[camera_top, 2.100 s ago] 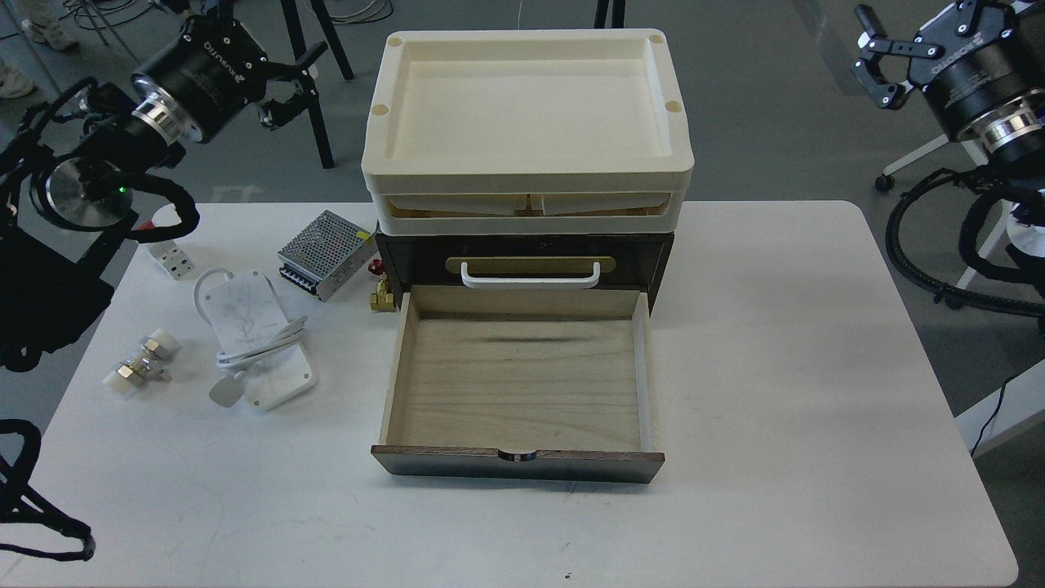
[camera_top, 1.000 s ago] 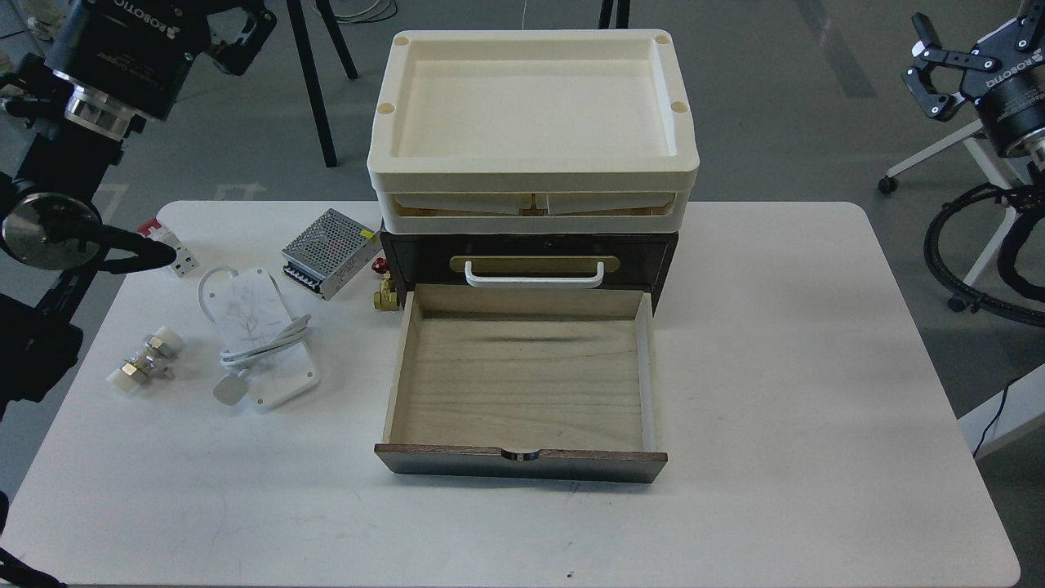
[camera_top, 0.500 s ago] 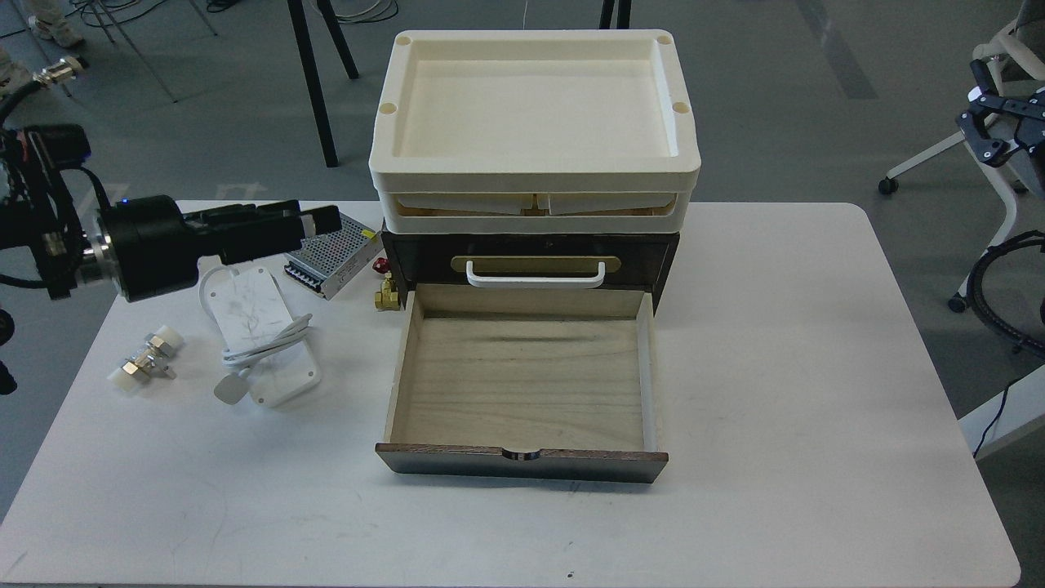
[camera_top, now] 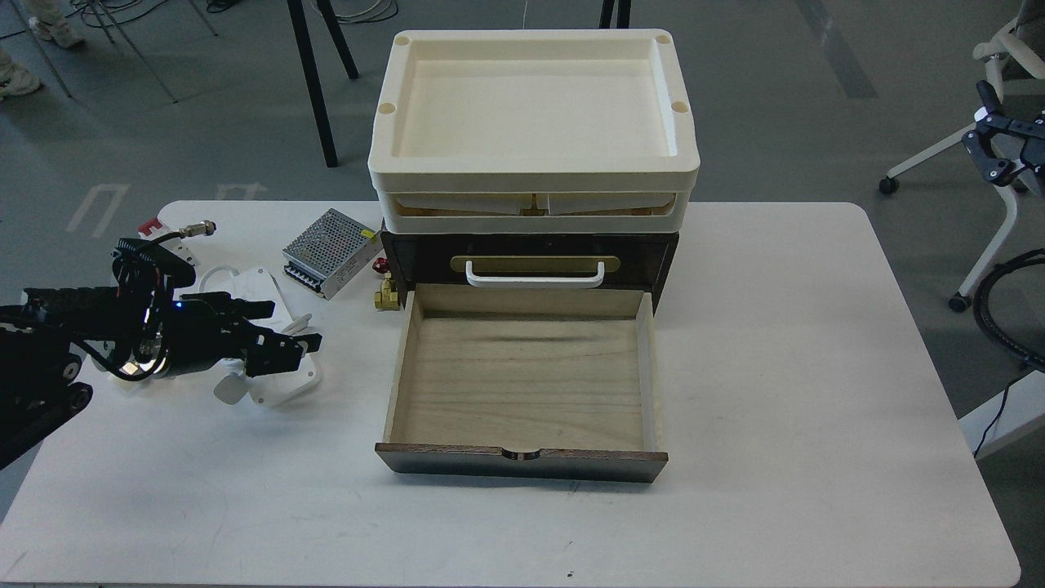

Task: Put charging cable into cabinet
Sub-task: 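Lower the left gripper onto the white charging cable and close it, then lift the white cable and plug with the left gripper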

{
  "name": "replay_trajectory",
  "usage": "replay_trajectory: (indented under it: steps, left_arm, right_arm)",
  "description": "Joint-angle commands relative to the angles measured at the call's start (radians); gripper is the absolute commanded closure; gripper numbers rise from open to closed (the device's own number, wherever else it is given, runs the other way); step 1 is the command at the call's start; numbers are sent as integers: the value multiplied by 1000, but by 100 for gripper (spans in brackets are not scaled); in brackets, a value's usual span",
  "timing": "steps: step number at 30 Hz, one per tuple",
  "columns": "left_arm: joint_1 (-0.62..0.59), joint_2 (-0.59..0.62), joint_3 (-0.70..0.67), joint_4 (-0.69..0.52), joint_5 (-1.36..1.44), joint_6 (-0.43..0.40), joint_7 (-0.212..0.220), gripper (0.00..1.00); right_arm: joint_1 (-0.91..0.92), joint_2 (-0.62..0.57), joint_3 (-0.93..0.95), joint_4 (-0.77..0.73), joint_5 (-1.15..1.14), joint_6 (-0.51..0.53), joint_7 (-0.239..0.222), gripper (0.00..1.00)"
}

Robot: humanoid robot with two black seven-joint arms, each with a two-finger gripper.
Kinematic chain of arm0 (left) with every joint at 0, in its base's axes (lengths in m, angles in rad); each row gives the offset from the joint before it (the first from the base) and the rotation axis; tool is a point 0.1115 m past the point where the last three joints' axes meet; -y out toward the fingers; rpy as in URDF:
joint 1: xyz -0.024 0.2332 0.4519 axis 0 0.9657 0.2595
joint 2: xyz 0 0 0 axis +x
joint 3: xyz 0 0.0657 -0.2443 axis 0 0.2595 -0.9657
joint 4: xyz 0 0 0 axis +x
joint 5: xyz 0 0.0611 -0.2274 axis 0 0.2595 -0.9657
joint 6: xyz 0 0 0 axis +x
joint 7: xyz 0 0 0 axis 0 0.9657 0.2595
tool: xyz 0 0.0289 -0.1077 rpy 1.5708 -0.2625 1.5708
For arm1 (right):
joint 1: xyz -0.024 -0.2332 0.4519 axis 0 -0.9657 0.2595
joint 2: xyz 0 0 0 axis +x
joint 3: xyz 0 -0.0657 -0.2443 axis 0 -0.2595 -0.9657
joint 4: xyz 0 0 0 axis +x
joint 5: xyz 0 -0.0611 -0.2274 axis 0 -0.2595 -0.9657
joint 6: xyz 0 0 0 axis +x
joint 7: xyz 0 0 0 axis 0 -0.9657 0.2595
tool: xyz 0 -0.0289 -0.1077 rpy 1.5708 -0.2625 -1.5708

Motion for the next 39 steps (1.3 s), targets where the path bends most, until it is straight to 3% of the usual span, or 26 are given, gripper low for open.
replay_trajectory:
  steps: [1, 10, 15, 17, 24, 25, 27, 34, 39]
  left_arm:
    - [-10, -47, 38, 77, 6, 16, 0, 3]
    - [-38, -110, 162, 263, 1, 128, 0, 9]
    - [-35, -110, 167, 264, 6, 142, 0, 30]
    - [-37, -110, 182, 263, 4, 144, 0, 46]
    - [-38, -107, 203, 241, -2, 142, 0, 56]
    - [-37, -106, 205, 237, -2, 142, 0, 65]
    - [-33, -103, 208, 235, 0, 142, 0, 100]
    - [-44, -34, 204, 139, 1, 144, 0, 100]
    - [-89, 199, 187, -183, -11, 95, 0, 100]
  right_arm:
    - [0, 0, 1, -2, -1, 0, 0, 0]
    - [-3, 0, 1, -5, 1, 0, 0, 0]
    - [-8, 0, 1, -5, -1, 0, 0, 0]
    - [-10, 0, 3, -5, 1, 0, 0, 0]
    - [-17, -6, 3, -5, 1, 0, 2, 0]
    - [-20, -6, 3, -7, 1, 0, 2, 0]
    - [-22, -6, 3, -7, 1, 0, 2, 0]
    - [-22, -6, 4, -8, 1, 0, 2, 0]
    - [-28, -6, 10, -11, 1, 0, 2, 0]
